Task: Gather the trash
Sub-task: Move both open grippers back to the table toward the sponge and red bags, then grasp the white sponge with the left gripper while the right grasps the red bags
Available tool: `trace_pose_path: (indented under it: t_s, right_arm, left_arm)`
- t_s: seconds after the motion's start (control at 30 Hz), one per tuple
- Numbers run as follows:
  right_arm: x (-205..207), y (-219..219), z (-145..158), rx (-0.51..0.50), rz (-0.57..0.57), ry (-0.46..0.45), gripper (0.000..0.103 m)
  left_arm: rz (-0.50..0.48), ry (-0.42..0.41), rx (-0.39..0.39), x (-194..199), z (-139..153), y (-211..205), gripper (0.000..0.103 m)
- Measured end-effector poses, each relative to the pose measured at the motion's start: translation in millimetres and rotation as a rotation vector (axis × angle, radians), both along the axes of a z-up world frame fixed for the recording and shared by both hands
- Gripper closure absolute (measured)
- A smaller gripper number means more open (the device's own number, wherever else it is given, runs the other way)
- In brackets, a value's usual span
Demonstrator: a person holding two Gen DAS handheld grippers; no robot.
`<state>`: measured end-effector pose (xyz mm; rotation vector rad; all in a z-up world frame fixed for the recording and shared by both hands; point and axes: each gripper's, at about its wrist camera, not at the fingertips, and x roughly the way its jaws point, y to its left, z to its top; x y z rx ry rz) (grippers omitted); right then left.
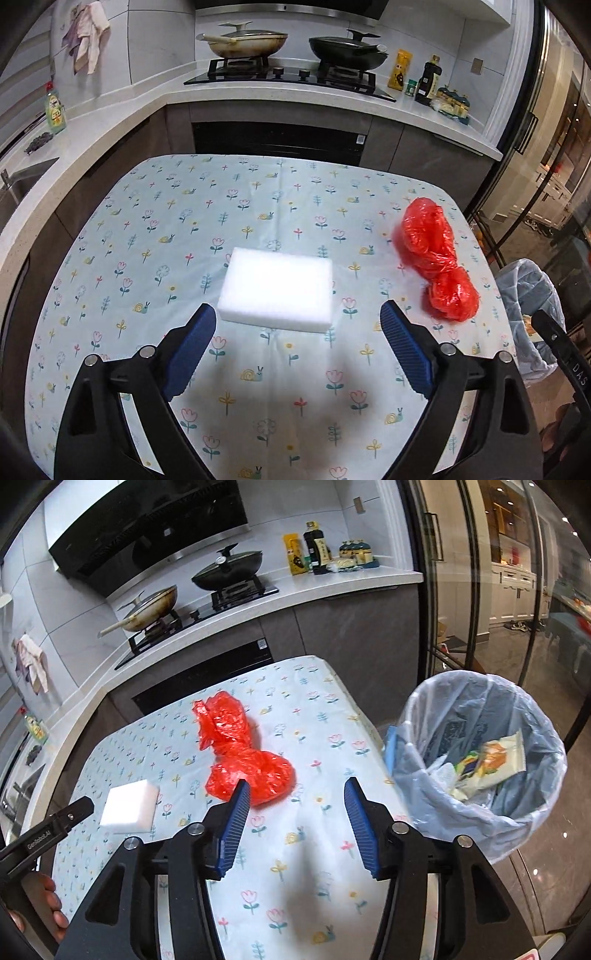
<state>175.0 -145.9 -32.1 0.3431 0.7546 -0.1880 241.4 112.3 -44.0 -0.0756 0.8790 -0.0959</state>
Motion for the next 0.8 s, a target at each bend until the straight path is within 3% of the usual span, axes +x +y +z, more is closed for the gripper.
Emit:
trace_pose_path:
  t_s: [0.17, 0.53, 0.8]
  right_arm:
    - [25.3, 15.6, -8.9, 0.003, 0.035, 0.021, 0.051]
    - [83.9, 35.1, -34.1, -0.001, 0.085, 0.072, 0.050]
    - [109.9, 46.9, -51.7, -0.019, 0.121, 0.106, 0.050]
  left_arm:
    - [0.035, 0.051, 0.009, 17.9, -20.0, 14.5, 0.015]
    - [0.012, 0.111, -0.018, 39.8, -46.6, 13.4, 0.011]
    - [-0.006, 0.101, 0.057, 54.0, -62.1, 2.1, 0.007]
